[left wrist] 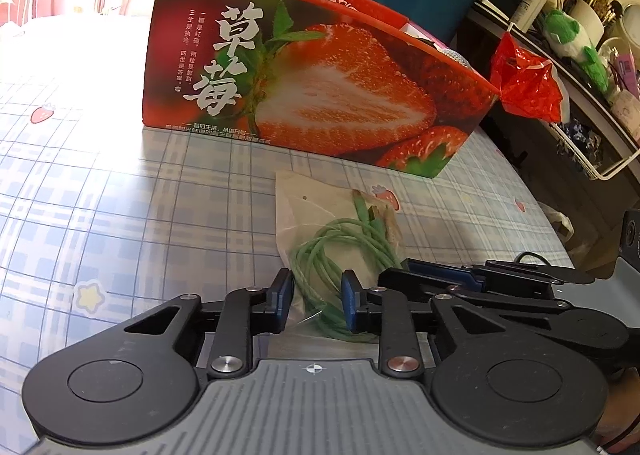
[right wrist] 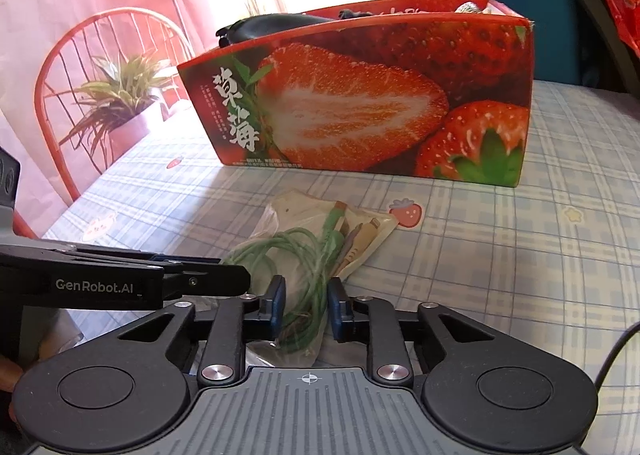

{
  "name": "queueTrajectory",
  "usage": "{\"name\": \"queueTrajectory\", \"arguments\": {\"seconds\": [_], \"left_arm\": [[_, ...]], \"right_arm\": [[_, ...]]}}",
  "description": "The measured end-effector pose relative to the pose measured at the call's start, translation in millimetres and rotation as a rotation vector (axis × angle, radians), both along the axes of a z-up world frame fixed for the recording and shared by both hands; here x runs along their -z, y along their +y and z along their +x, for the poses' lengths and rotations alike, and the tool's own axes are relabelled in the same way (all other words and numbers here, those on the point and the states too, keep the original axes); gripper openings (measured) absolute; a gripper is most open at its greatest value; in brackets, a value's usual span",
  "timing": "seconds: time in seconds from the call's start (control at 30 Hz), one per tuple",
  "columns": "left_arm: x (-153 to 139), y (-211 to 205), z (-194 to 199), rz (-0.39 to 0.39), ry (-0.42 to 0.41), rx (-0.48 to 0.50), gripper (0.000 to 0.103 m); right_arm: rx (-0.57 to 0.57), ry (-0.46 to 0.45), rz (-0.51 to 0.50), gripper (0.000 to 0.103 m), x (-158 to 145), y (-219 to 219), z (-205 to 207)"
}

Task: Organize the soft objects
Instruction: 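Lift the cable bag with both tools and lower it into the box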

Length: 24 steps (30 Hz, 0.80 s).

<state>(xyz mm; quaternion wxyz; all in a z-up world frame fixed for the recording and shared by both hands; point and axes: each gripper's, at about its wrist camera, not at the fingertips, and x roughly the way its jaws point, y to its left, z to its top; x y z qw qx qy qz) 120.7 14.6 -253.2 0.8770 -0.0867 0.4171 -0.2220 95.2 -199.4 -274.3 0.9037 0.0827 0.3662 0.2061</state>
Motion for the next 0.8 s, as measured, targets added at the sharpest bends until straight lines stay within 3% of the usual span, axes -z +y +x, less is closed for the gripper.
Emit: {"name": "queueTrajectory", "arguments": {"seconds": [0.43,0.8], "left_arm": [[-27.6,0.3,-4.7,-0.026,-0.114,0.019,0.026],[-99.8,-2.2,17.9,-0.089,-0.257,0.045,0.026]], "right_arm": [[0.014,-0.113,0.009,0.015,-24.1,-5.9,-10.7],[-0.007,-0.303,-0.039,0.016,-101.5,-12.3,10.2]]}}
